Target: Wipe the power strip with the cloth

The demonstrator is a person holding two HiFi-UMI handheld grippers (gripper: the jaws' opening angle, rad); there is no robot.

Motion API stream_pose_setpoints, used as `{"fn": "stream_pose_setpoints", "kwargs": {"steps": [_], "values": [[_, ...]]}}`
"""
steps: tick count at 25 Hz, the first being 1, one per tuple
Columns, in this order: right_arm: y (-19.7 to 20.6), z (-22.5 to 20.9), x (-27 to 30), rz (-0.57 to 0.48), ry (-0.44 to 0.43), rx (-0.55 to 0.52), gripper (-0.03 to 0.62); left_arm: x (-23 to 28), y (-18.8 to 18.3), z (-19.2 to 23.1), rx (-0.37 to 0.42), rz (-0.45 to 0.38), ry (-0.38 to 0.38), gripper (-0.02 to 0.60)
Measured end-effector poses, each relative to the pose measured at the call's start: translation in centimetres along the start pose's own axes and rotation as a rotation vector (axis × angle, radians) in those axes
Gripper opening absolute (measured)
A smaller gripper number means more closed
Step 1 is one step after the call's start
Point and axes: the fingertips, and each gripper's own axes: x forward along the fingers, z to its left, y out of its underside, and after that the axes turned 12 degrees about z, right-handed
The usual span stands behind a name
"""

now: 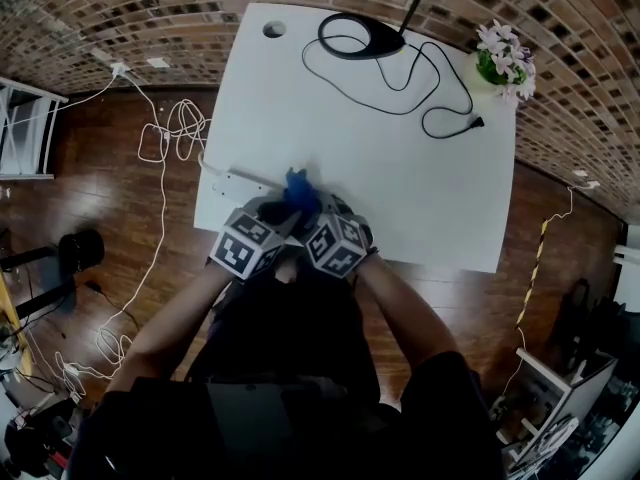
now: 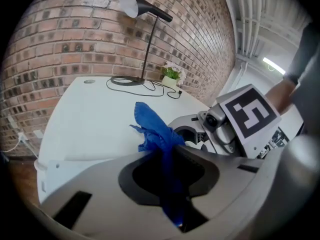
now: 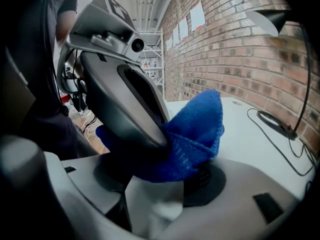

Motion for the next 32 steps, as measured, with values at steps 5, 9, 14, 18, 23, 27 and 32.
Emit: {"fn": "stream_pose_setpoints", "kwargs": {"steps": [5,9,14,18,23,27,32], "values": [[-0.1,0.0,0.0,-0.005,0.001,-0.01,0.282,-0.4,0.2,0.7,0.006,-0.017,-0.032,0.082],[-0.1,-0.1,0.0,-0.005,0.001,-0.011,0.282,-1.0,0.1,1.1,-0.02,-0.044,-0.047,0.081],[-0.1,-0.1,0.0,-0.001,0.003,-0.006,0.281,-0.9,0.8,2.3,-0.03,-0.062,-0.059,0.081],[-0.2,0.0,0.0,0.0,0.002,-0.002,0.281,-1.6,1.0,3.3,-0.065,-0.082,-0.056,0.08],[-0.1,-0.1,0.0,-0.003,0.004,-0.003,0.281,-2.7,1.7,5.4,-0.086,-0.084,-0.086,0.08],[-0.1,-0.1,-0.1,-0.001,0.005,0.0,0.281,-3.5,2.0,6.7,-0.088,-0.084,-0.101,0.08],[-0.1,-0.1,-0.1,-0.001,0.005,0.002,0.281,-4.9,2.7,8.6,-0.119,-0.081,-0.125,0.08]]}}
